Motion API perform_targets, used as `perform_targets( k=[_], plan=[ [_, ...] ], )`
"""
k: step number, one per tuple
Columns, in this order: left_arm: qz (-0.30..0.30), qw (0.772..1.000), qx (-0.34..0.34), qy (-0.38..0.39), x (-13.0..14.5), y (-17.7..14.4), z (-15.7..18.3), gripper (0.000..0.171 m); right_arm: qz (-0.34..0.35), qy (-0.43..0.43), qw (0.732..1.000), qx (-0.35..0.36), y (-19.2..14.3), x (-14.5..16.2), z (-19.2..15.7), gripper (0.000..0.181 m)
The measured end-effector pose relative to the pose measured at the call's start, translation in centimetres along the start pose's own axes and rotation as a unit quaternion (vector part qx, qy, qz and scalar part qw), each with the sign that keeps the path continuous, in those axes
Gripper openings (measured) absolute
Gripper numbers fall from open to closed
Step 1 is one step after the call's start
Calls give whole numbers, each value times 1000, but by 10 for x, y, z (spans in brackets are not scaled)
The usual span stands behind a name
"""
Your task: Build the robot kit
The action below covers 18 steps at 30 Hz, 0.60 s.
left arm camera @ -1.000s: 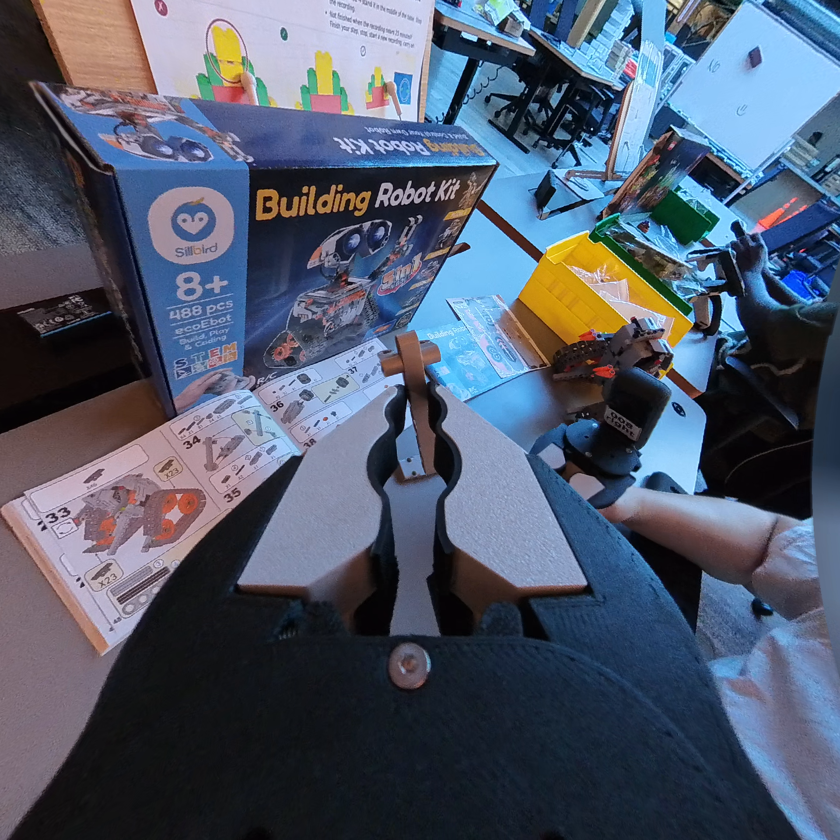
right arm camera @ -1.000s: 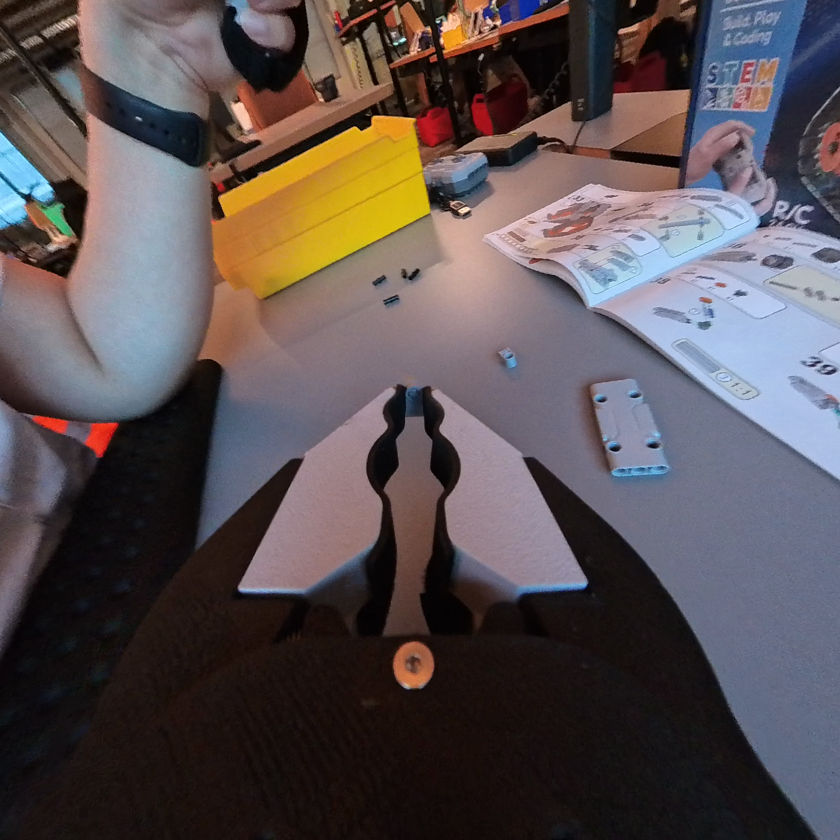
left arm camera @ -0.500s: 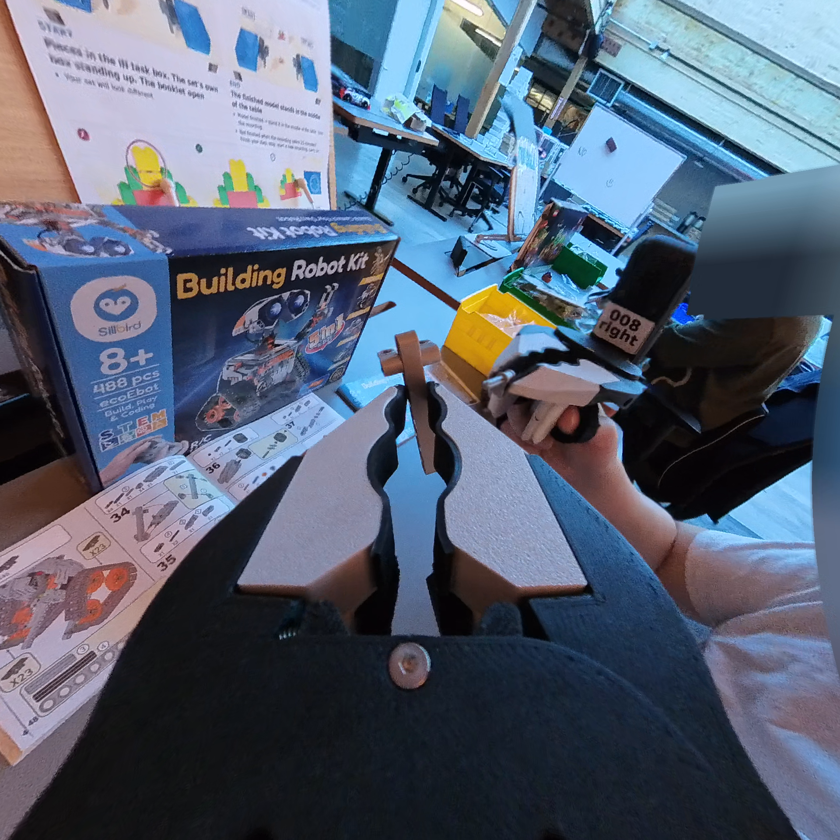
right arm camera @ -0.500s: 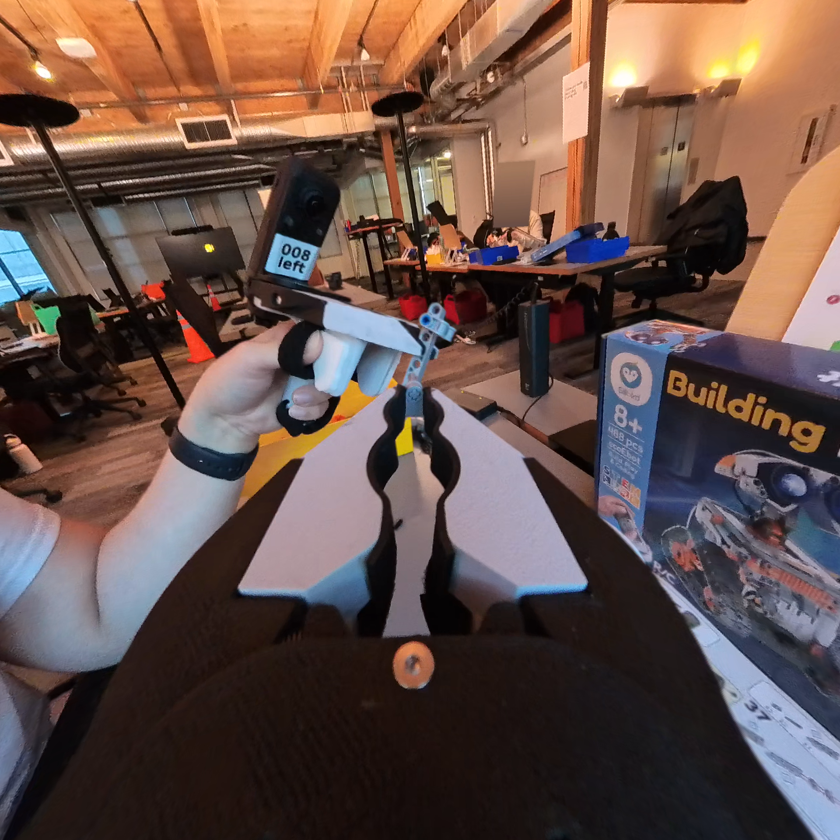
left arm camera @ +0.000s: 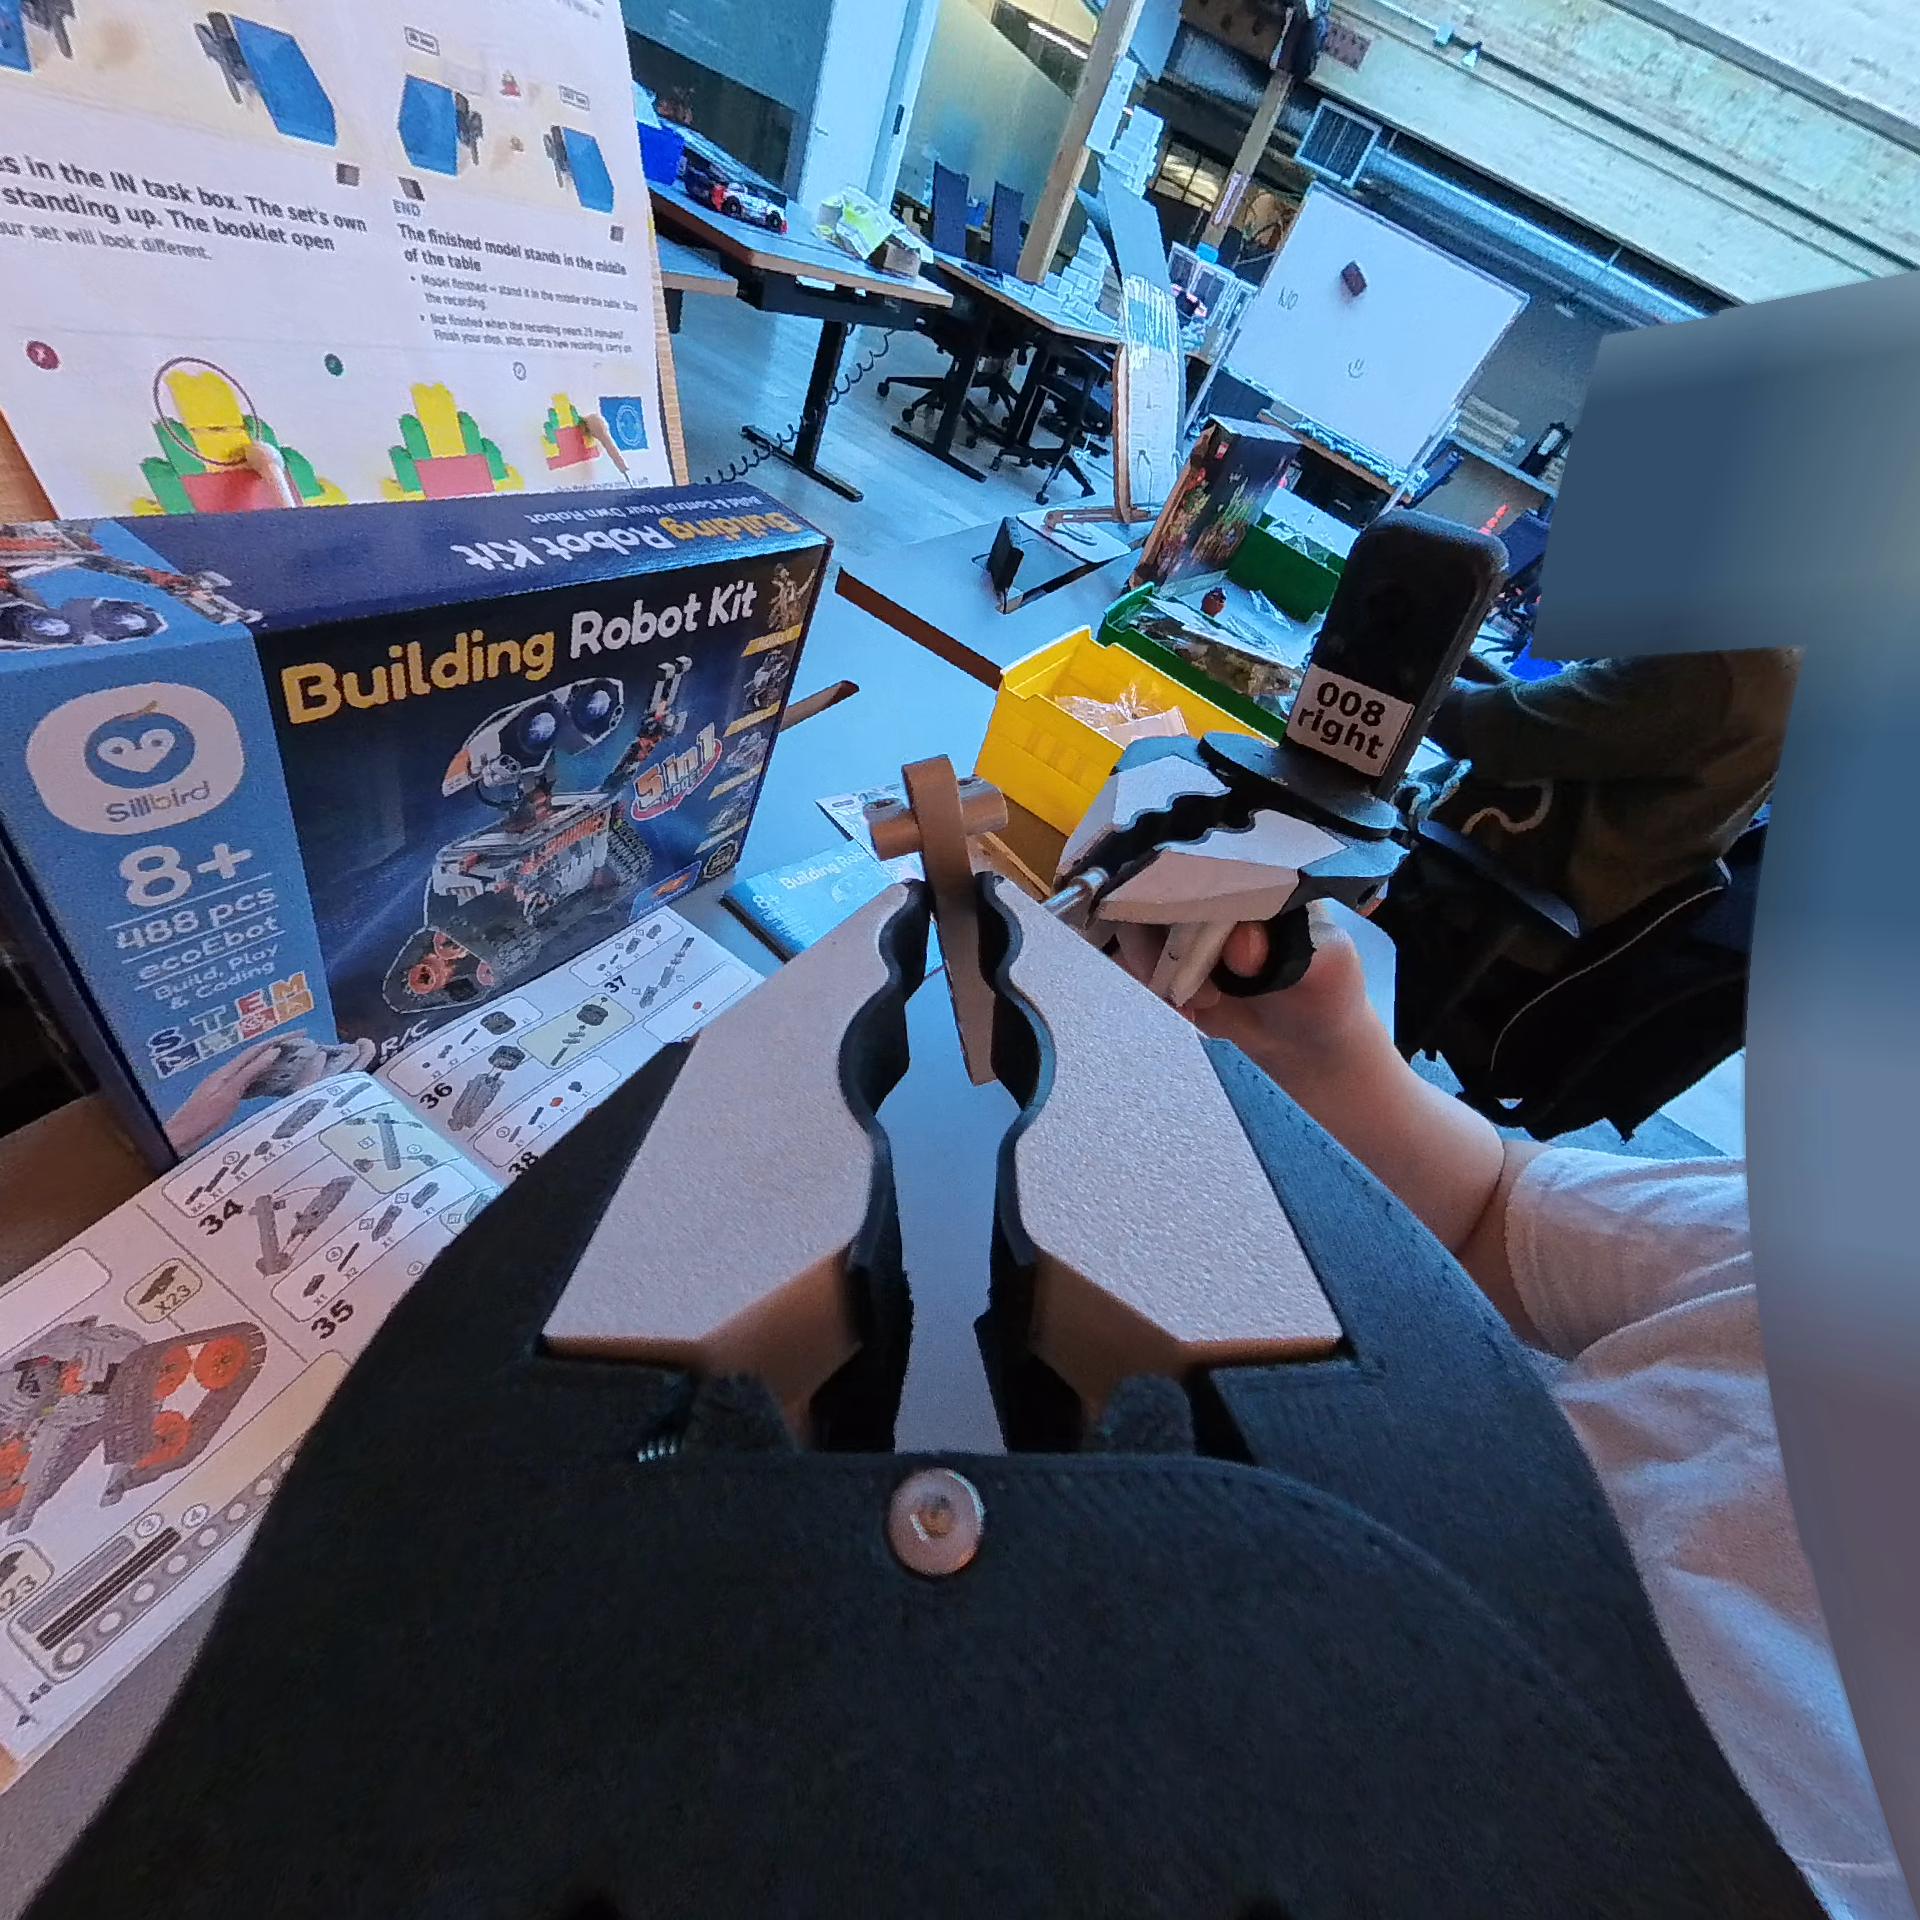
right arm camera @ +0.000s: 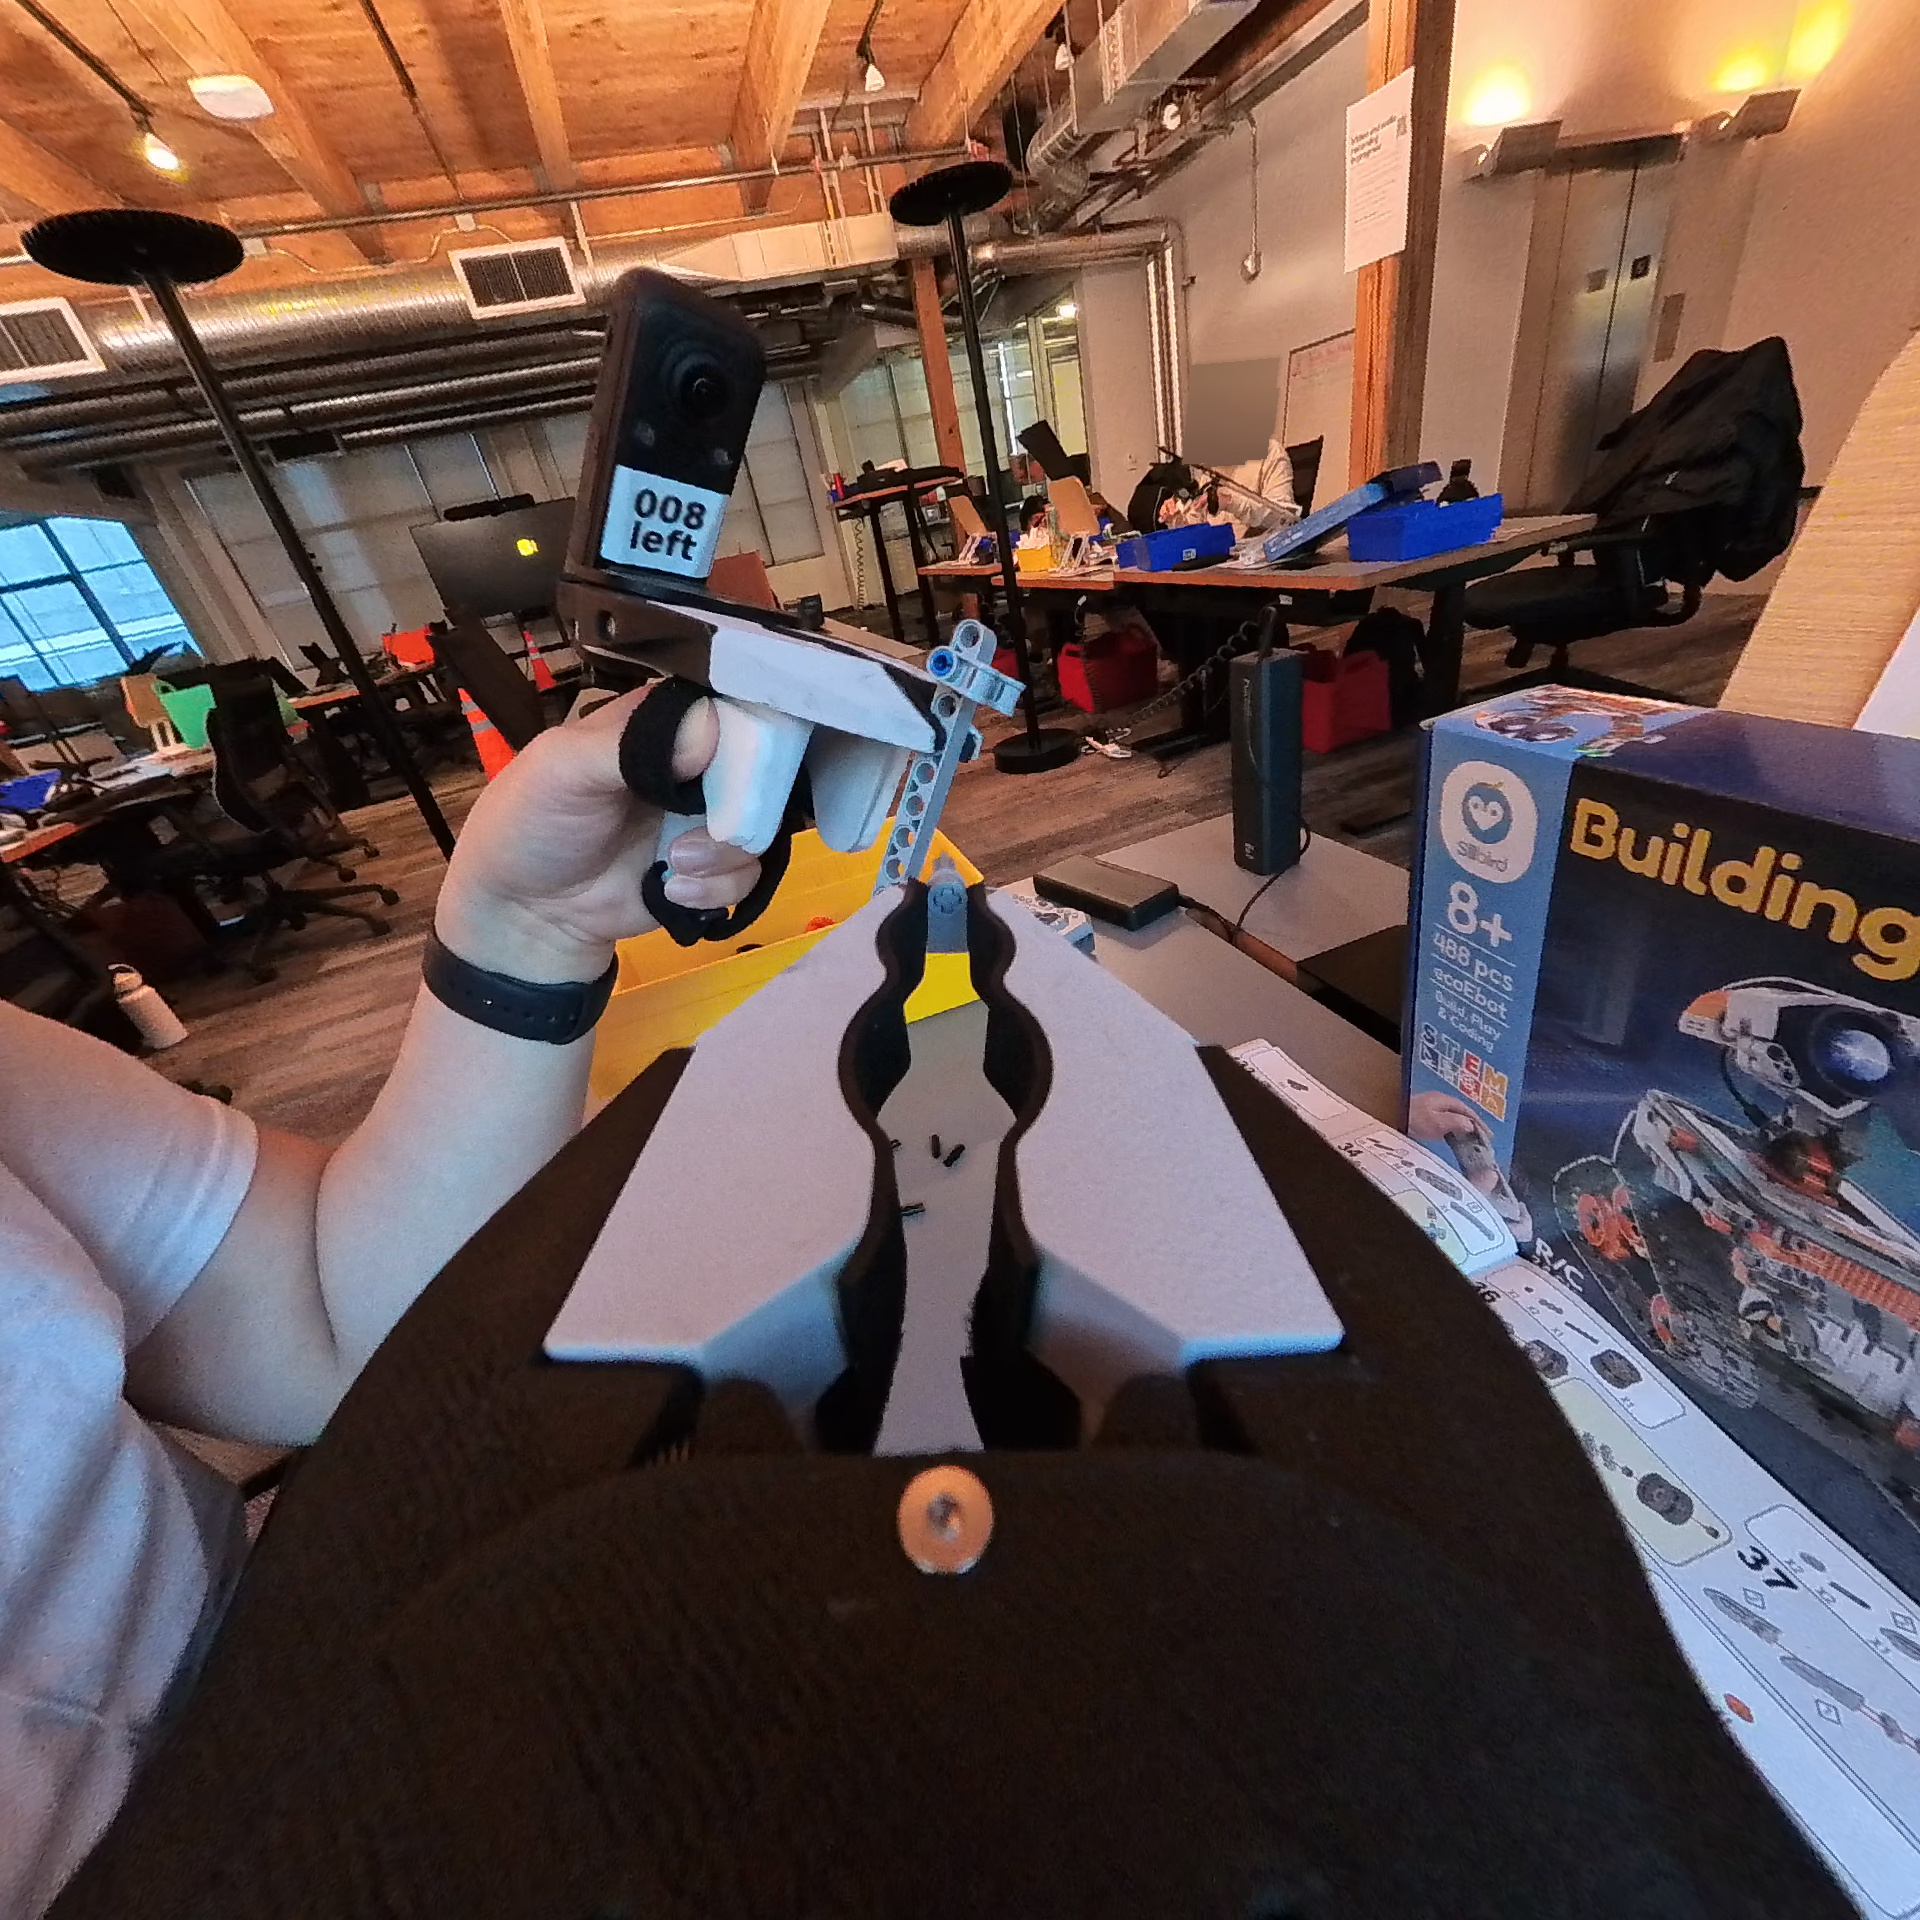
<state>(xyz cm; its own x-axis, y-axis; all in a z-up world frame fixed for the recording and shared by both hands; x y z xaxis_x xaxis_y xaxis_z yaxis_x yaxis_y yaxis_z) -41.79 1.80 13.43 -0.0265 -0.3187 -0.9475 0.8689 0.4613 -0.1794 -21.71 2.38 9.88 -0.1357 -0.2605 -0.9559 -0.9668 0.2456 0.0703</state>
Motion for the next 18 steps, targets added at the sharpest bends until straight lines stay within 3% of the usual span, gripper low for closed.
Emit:
perform_targets(
  k=[18],
  plan=[
    [-4, 1000, -1, 4, -1, -1, 4, 7, -16, -4, 1000, 8, 1, 5, 2, 7]
  ],
)
Point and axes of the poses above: each gripper's, where its closed fingertips meet, y out along the fingers, x out of its underside, z = x × y across the jaws, the point moved 9 cm from there along -y, back along the fingers, and after that the axes turned 6 degrees about y, right-handed, at the moved point
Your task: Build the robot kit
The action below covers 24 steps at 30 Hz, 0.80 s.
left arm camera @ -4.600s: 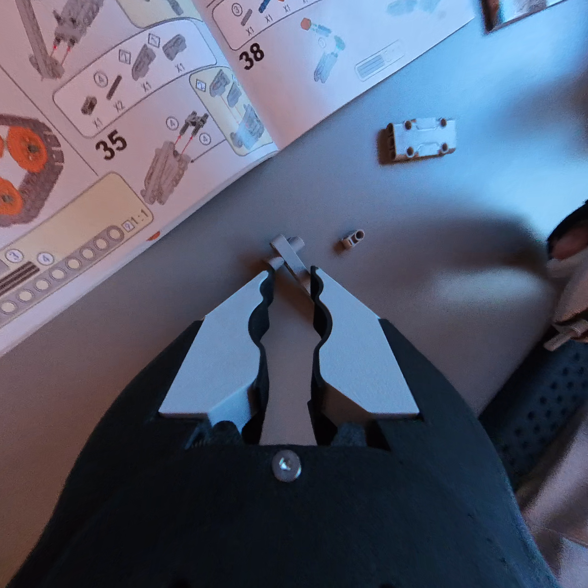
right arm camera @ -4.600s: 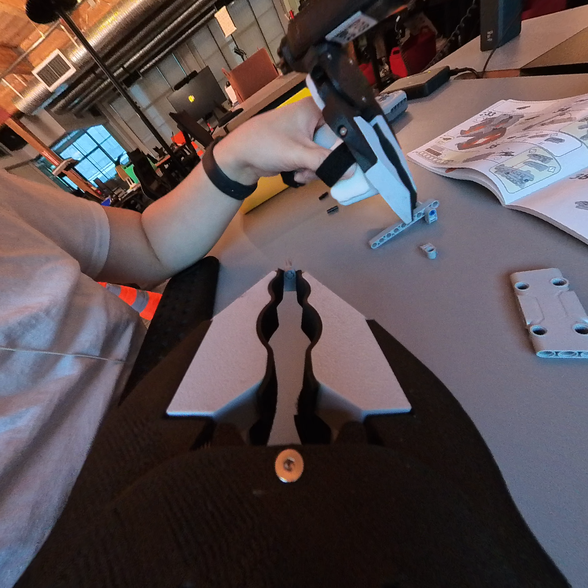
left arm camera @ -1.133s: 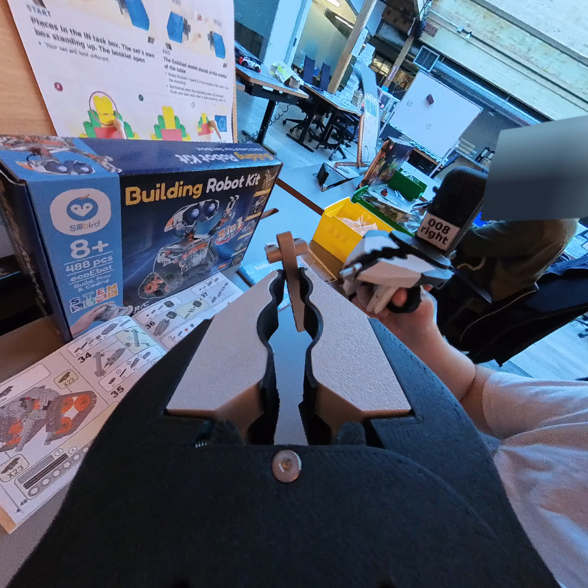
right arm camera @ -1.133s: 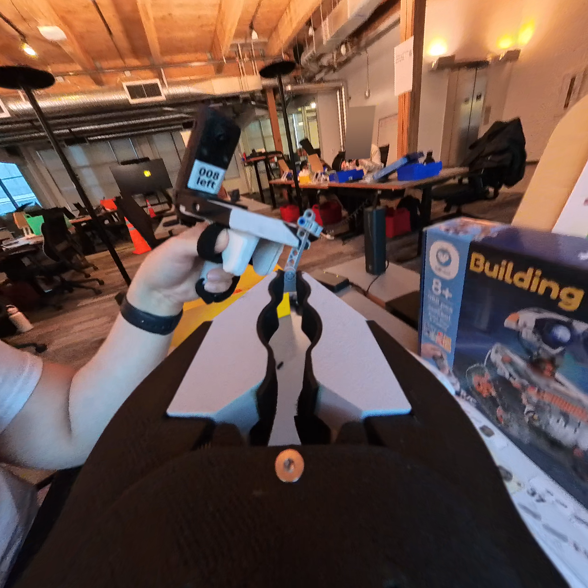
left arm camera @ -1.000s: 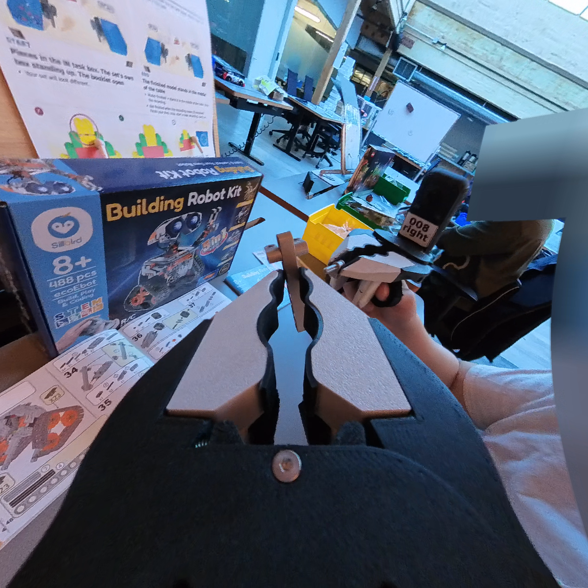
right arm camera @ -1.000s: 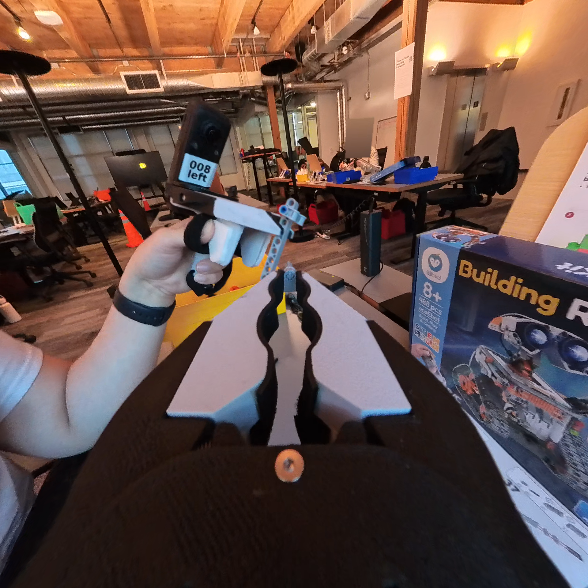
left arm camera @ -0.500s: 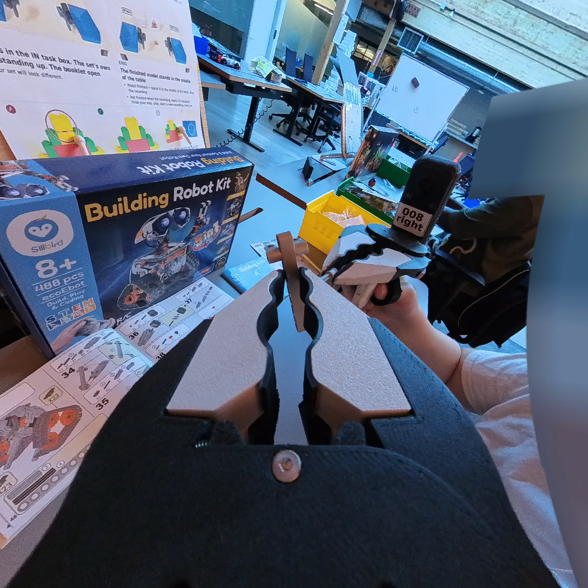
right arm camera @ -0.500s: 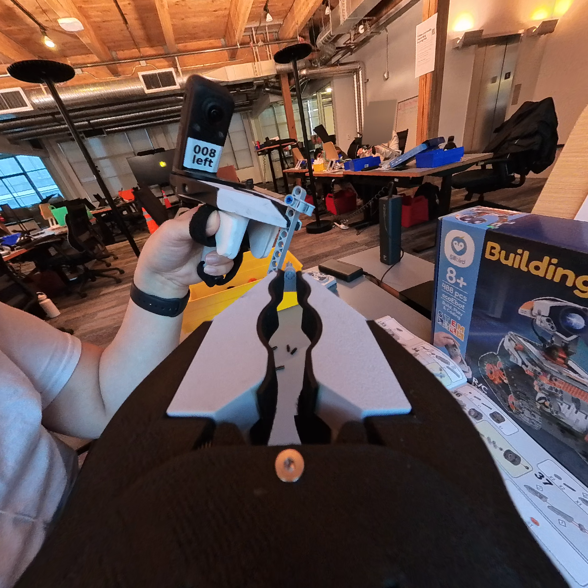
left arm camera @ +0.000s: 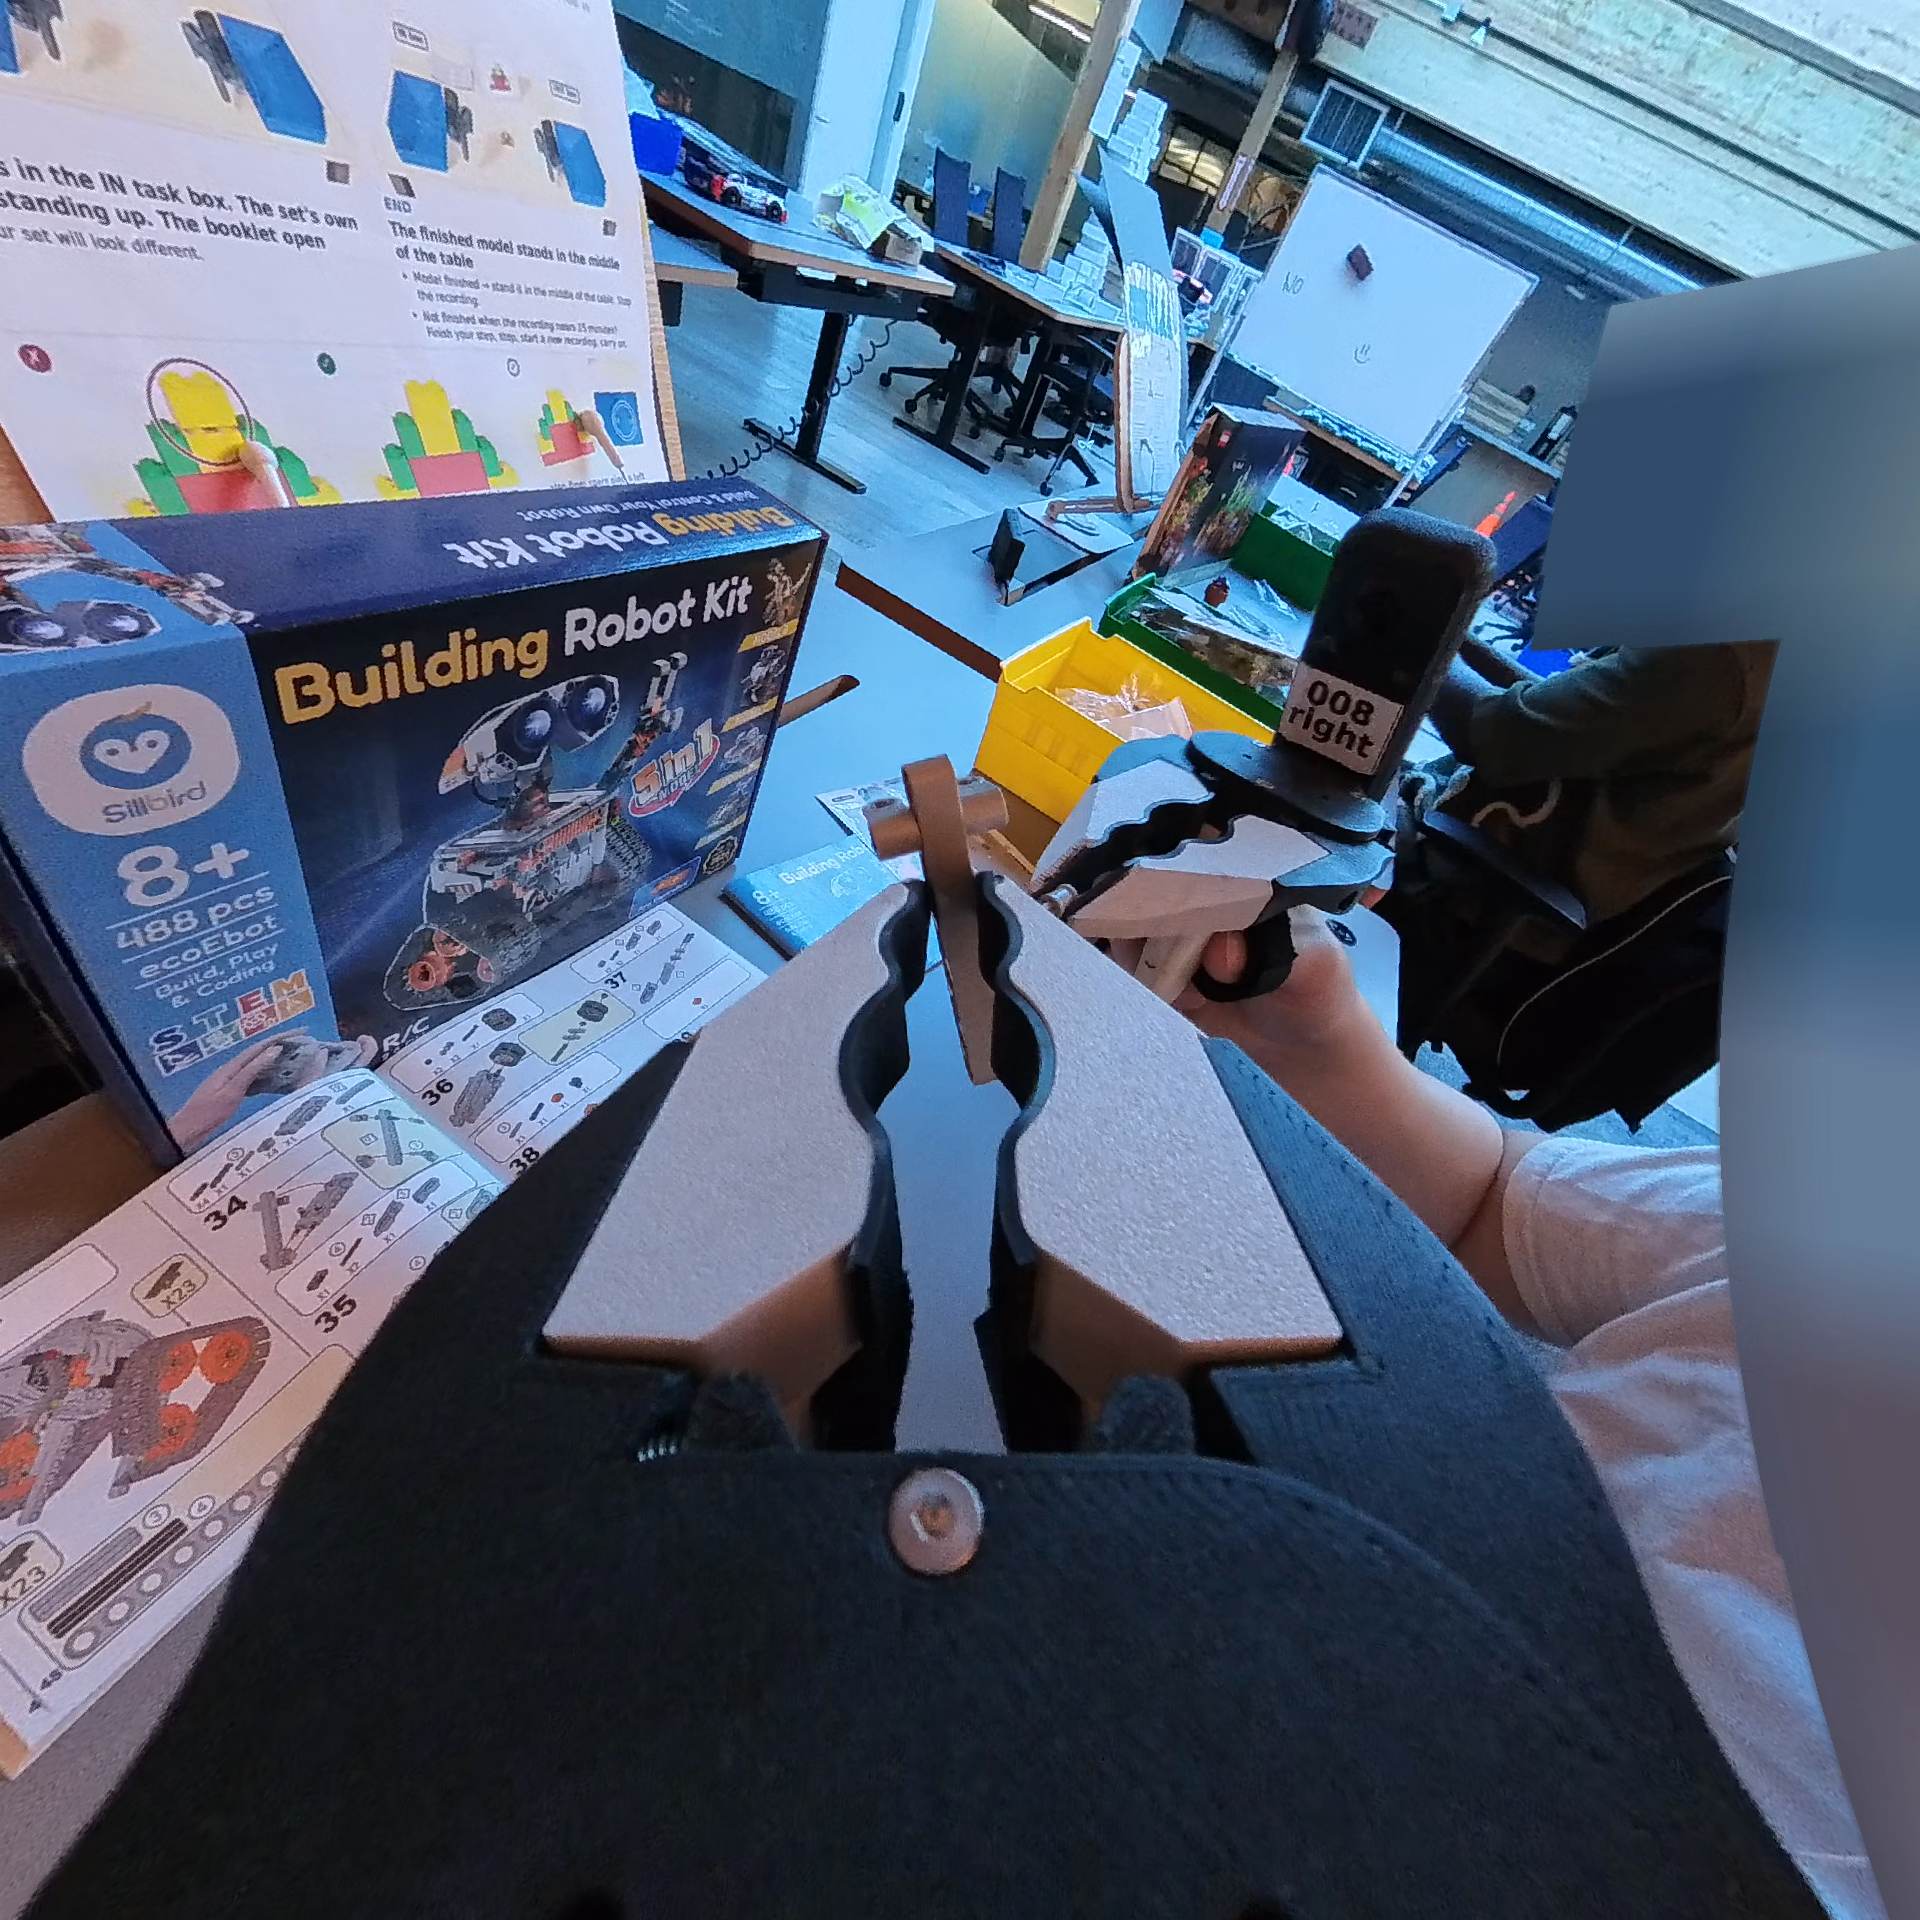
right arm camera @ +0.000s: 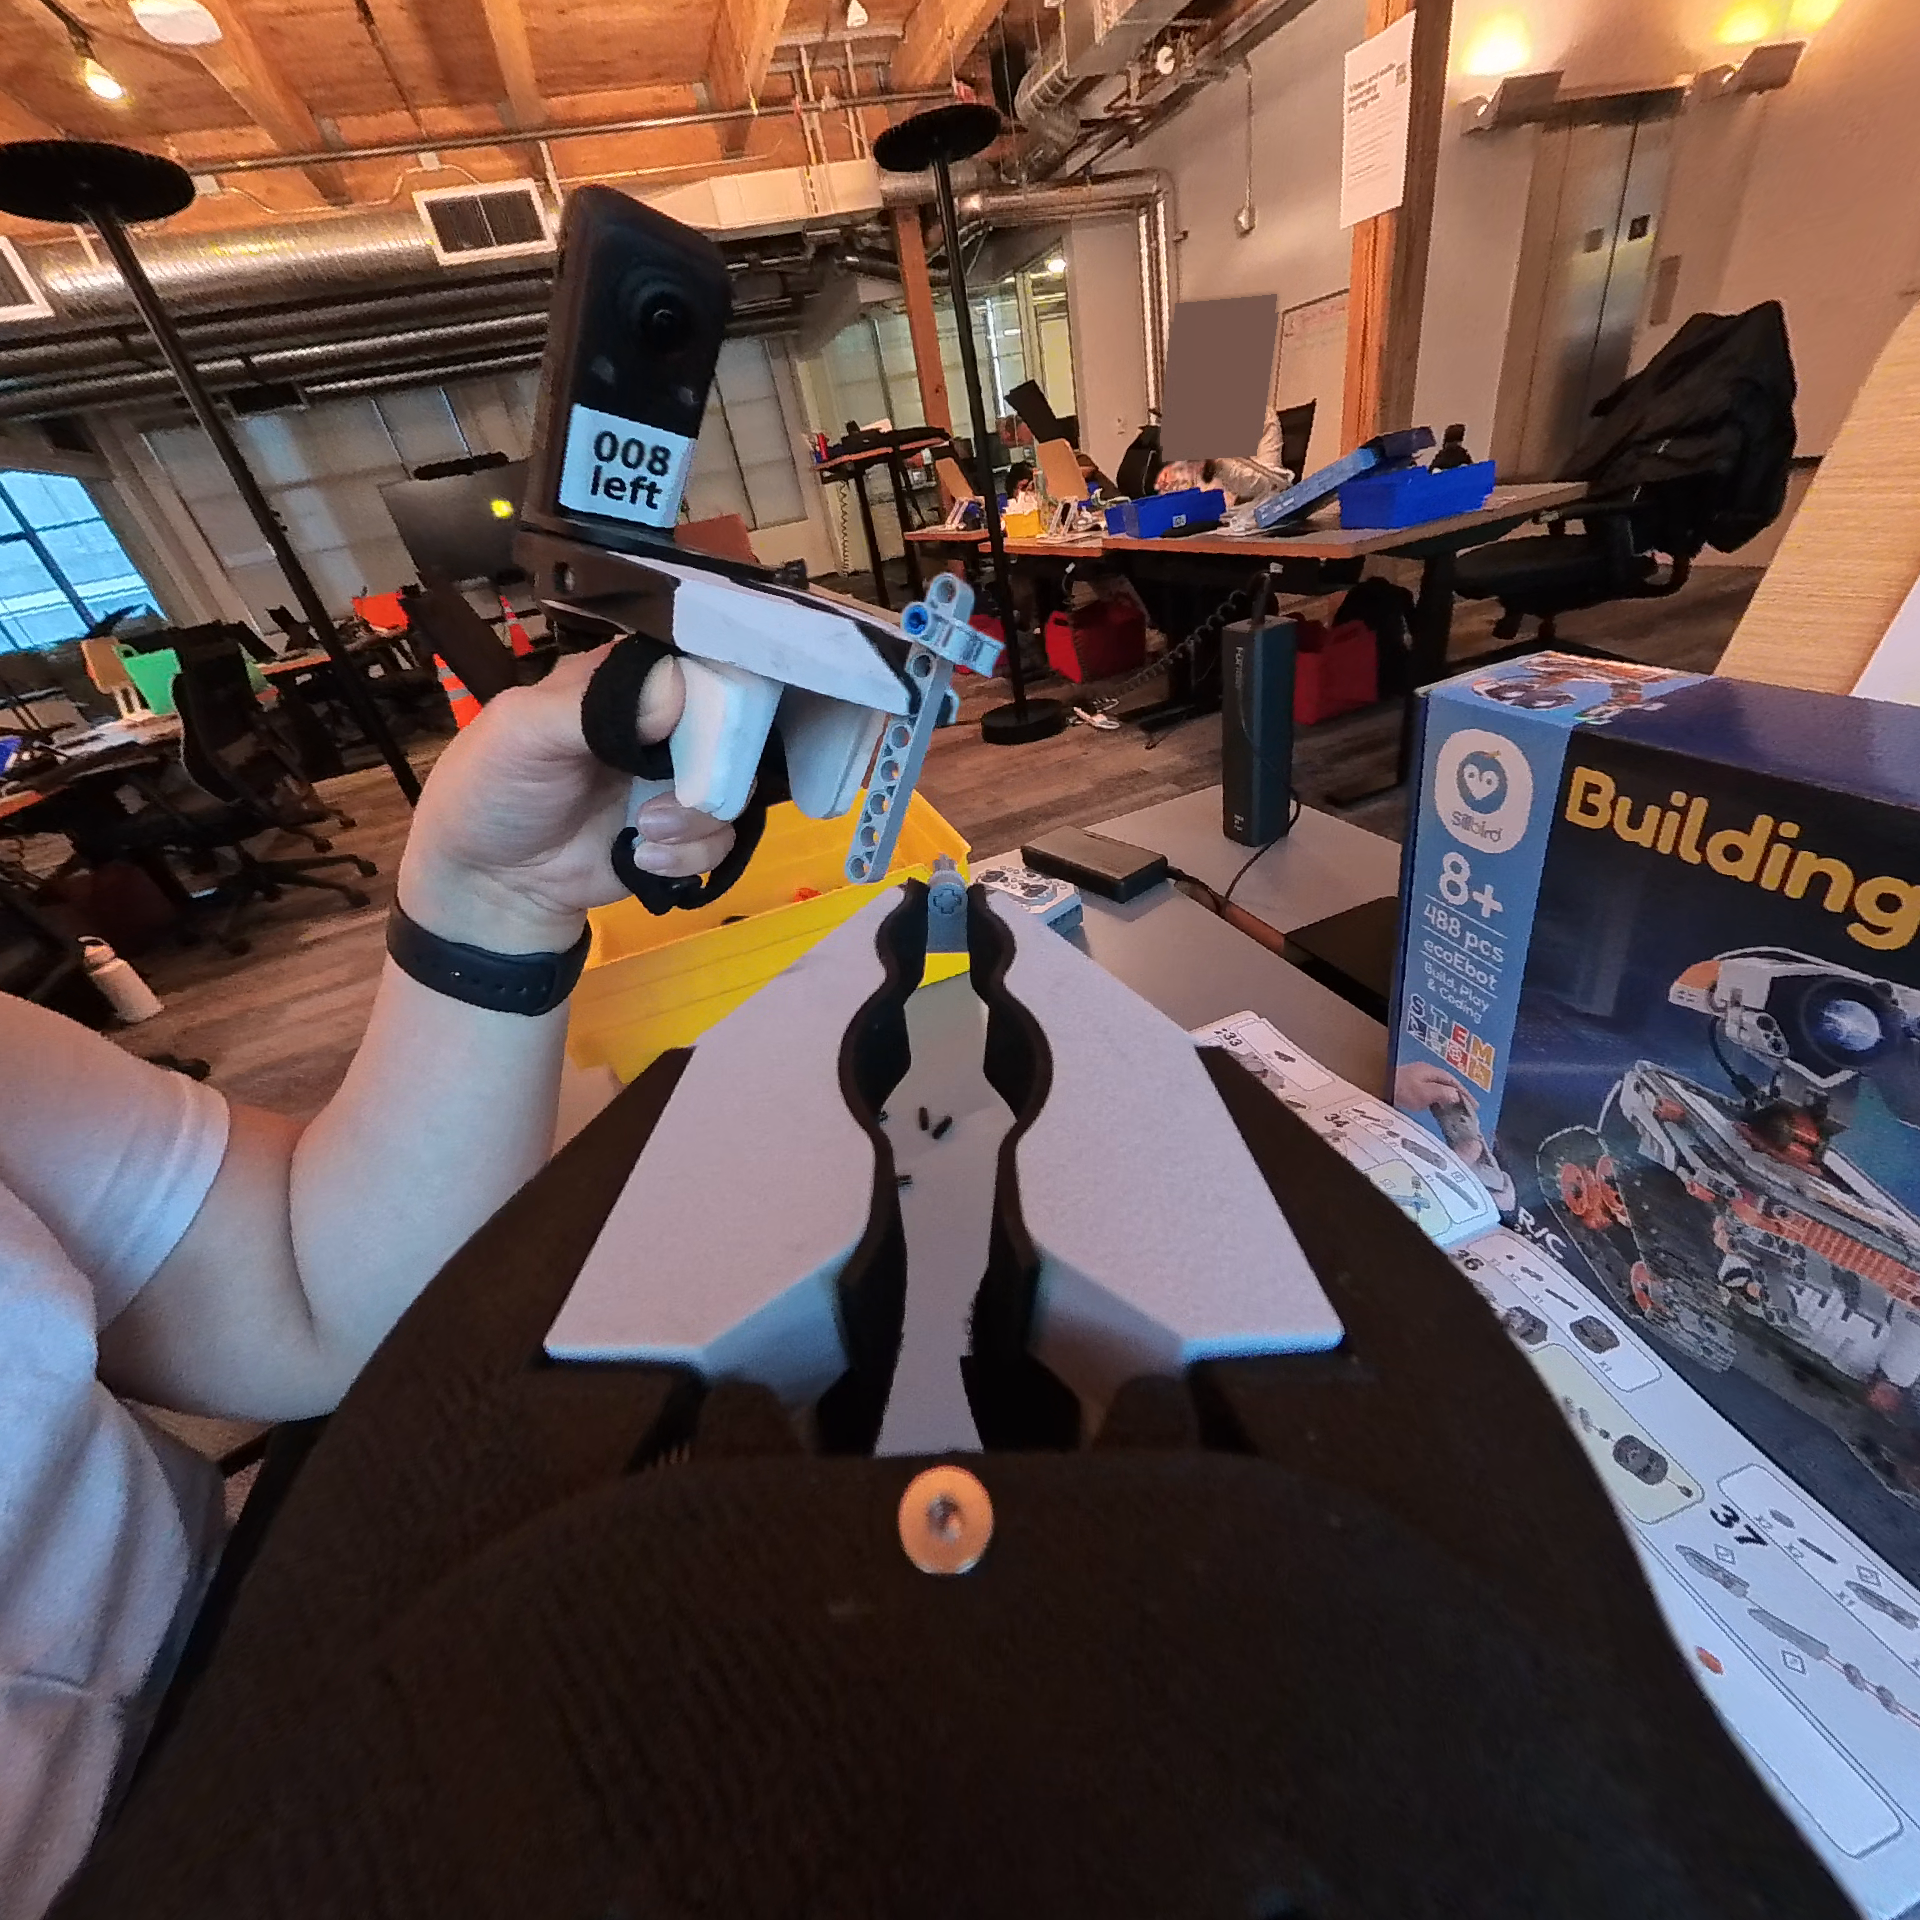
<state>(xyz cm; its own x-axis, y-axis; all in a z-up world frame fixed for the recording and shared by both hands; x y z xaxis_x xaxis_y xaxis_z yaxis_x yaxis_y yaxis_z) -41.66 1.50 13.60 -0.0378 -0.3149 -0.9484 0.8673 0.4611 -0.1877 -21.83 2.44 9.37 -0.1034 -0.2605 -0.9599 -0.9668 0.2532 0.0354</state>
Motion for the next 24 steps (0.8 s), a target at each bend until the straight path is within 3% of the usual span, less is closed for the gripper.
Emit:
perform_targets(
  k=[24],
  plan=[
    [-15, 1000, 8, 7, 2, 14, 6, 7, -20, 13, 1000, -15, 10, 7, -11, 7]
  ],
)
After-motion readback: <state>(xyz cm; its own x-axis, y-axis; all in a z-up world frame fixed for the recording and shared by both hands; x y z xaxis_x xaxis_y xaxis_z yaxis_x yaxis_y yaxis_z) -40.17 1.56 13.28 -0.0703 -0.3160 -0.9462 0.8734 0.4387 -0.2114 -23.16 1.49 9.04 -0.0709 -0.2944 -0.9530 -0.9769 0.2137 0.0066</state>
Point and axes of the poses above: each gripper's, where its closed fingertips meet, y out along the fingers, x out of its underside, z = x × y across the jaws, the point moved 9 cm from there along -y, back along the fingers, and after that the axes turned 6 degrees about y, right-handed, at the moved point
